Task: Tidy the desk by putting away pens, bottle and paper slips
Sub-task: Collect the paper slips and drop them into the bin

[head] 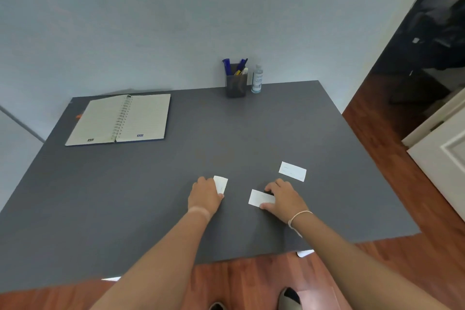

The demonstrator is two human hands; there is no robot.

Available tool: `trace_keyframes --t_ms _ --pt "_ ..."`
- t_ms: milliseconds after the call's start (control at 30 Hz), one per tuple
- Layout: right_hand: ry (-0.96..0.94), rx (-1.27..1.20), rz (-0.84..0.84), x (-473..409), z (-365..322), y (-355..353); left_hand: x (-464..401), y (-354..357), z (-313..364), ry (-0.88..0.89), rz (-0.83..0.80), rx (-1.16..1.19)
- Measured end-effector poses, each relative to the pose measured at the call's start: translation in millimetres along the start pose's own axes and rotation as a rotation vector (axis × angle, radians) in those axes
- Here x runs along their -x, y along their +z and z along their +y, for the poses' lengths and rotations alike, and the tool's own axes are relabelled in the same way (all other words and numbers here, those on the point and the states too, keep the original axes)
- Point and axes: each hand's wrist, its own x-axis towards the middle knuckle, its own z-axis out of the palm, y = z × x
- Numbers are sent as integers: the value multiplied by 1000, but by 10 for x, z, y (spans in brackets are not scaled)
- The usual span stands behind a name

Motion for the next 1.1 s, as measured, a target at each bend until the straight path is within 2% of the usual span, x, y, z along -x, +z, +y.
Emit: trace_keyframes --t_ms 233,733,867,1100 --pt "-77 128 -45 -108 -8 -51 -49 54 92 -63 -5 123" --pt "-230 143 -54 -165 41 -11 -65 101 176 -95 -71 412" --pt "-211 -1 -111 -174 59 -59 -63 77 156 -94 -112 487" --pt "18 -367 -168 -277 38 -235 -145 57 137 -112 -132 660"
